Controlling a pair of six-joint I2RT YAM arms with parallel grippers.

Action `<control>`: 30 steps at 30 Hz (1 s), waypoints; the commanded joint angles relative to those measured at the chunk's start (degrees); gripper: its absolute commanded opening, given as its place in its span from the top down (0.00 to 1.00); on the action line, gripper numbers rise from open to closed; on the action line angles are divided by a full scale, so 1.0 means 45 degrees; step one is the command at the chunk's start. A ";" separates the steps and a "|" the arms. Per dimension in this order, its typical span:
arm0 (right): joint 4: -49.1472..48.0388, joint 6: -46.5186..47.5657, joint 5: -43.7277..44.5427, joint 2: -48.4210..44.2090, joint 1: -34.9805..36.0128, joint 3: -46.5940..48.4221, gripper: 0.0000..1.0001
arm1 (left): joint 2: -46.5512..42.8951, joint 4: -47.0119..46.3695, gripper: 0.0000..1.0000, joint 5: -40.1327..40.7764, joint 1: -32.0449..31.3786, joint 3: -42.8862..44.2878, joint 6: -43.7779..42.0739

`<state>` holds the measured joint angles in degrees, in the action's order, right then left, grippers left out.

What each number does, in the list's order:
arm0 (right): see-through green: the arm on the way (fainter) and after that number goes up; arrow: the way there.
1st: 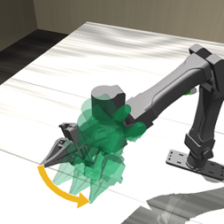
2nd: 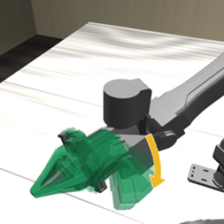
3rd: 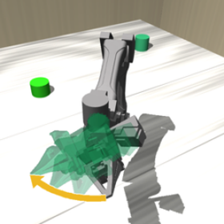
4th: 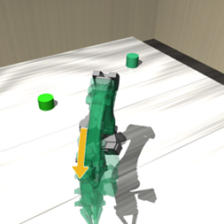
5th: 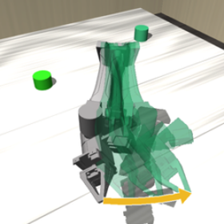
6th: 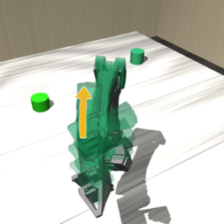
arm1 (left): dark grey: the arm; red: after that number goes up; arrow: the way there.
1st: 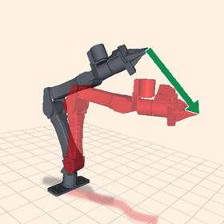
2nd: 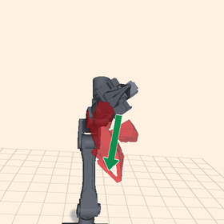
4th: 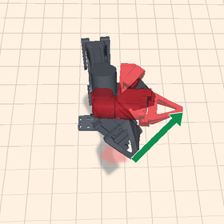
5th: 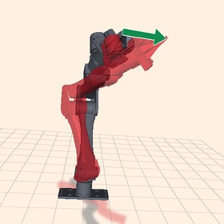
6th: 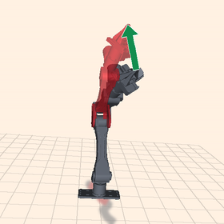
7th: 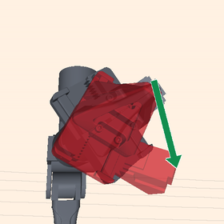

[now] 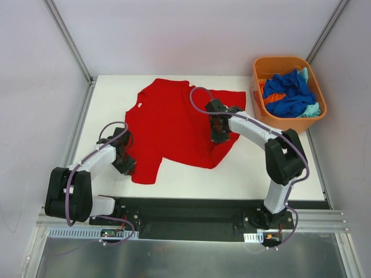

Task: Fold and stack the t-shirts
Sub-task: Flatten out the tshirt

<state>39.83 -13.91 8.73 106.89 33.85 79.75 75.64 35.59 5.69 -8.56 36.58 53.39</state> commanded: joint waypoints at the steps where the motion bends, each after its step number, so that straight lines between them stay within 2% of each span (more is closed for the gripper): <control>1: 0.0230 -0.0150 0.1047 -0.2481 -0.0041 -0.0883 0.99 | 0.0498 -0.0898 1.00 -0.0093 -0.0032 -0.0765 -0.0105; 5: 0.0152 -0.0268 0.1594 -0.4218 -0.0118 -0.2094 0.99 | -0.0963 -0.0859 1.00 -0.1105 -0.0032 -0.0532 -0.0670; 7: 0.0268 -0.0229 0.1964 -0.5682 -0.0138 -0.2427 0.99 | -0.2875 -0.0820 1.00 -0.1536 -0.0051 -0.0045 -0.1042; 10: 0.0561 0.0141 0.2745 -0.8005 -0.0119 -0.2138 0.99 | -0.5785 -0.0703 1.00 -0.1637 -0.0032 0.1496 -0.1491; 13: 0.0641 0.0687 0.3061 -1.0213 -0.0119 -0.1454 0.99 | -0.7644 -0.0644 1.00 -0.1519 -0.0052 0.4150 -0.2213; 14: 0.0601 0.0825 0.2847 -1.0682 -0.0100 -0.0852 0.99 | -0.8035 -0.0625 1.00 -0.1577 -0.0052 0.5684 -0.2428; 16: 0.0407 0.1332 0.2320 -1.1933 -0.0100 -0.0205 0.99 | -0.8194 -0.0644 1.00 -0.1888 -0.0052 0.7313 -0.3053; 17: 0.0386 0.1450 0.1757 -1.2537 -0.0099 0.0707 0.99 | -0.8137 -0.0663 1.00 -0.1987 -0.0052 0.8887 -0.3287; 19: 0.0386 0.1801 0.1090 -1.2990 -0.0080 0.1707 0.99 | -0.7961 -0.0644 1.00 -0.2240 -0.0052 1.0438 -0.3873; 20: 0.0367 0.1938 0.0333 -1.3301 -0.0080 0.2679 0.99 | -0.7806 -0.0644 1.00 -0.2397 -0.0052 1.1877 -0.4030; 25: 0.0853 0.2524 -0.1118 -1.3422 -0.0080 0.5965 0.99 | -0.7278 -0.0644 1.00 -0.3704 -0.0052 1.5889 -0.4617; 26: 0.0894 0.2564 -0.1603 -1.3383 -0.0080 0.6454 0.99 | -0.6929 -0.0644 1.00 -0.4151 -0.0052 1.7171 -0.4695; 30: 0.0856 0.2623 -0.2799 -1.3343 -0.0119 0.8232 0.99 | -0.5989 -0.0644 1.00 -0.5229 -0.0032 1.9719 -0.4891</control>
<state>42.83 -4.05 3.79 45.52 33.45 112.01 43.33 33.21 -10.57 -8.64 117.03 34.30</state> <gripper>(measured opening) 0.012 0.022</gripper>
